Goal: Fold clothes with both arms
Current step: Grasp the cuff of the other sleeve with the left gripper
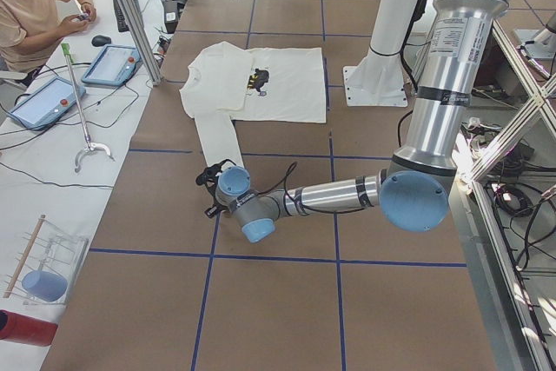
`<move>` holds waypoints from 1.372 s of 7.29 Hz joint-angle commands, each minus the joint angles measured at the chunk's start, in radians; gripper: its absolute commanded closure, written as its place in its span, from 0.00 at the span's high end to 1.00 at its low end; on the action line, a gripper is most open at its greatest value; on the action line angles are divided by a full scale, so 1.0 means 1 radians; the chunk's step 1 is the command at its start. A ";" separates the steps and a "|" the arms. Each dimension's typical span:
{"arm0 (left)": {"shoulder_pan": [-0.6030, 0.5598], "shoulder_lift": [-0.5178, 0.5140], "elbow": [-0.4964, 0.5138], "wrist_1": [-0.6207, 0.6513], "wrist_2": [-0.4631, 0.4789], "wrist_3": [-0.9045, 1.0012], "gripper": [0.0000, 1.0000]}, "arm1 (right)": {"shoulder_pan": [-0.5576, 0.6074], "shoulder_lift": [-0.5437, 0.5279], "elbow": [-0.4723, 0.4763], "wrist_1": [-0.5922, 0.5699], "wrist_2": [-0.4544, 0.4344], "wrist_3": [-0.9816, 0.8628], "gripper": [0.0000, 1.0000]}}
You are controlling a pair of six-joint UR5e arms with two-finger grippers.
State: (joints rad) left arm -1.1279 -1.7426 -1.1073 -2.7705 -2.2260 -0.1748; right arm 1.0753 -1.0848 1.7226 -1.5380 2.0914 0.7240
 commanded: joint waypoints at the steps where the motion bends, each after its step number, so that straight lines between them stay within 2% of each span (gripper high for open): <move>1: 0.013 0.000 0.000 -0.001 0.003 -0.002 0.62 | 0.000 -0.001 0.000 -0.002 -0.001 0.002 1.00; 2: 0.017 0.000 0.000 -0.001 0.003 -0.002 0.59 | 0.000 -0.001 0.000 -0.002 -0.002 0.002 1.00; 3: 0.019 0.000 0.000 -0.003 0.003 -0.003 0.52 | 0.000 -0.001 -0.001 -0.002 -0.002 0.000 1.00; 5: 0.022 0.002 0.000 -0.024 0.006 0.000 0.00 | 0.000 -0.006 0.000 -0.002 -0.002 0.002 1.00; 8: 0.022 0.003 -0.035 -0.041 -0.001 -0.005 0.00 | 0.000 -0.007 0.002 -0.002 0.001 0.002 1.00; 9: 0.022 0.003 -0.096 -0.006 -0.001 -0.011 0.00 | 0.000 -0.007 0.002 -0.002 0.002 0.002 1.00; 10: 0.022 -0.009 -0.171 0.106 0.000 -0.014 0.00 | 0.000 -0.010 0.003 0.001 0.001 0.002 1.00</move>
State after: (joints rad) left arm -1.1060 -1.7424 -1.1974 -2.7604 -2.2258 -0.1834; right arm 1.0753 -1.0931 1.7244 -1.5395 2.0927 0.7256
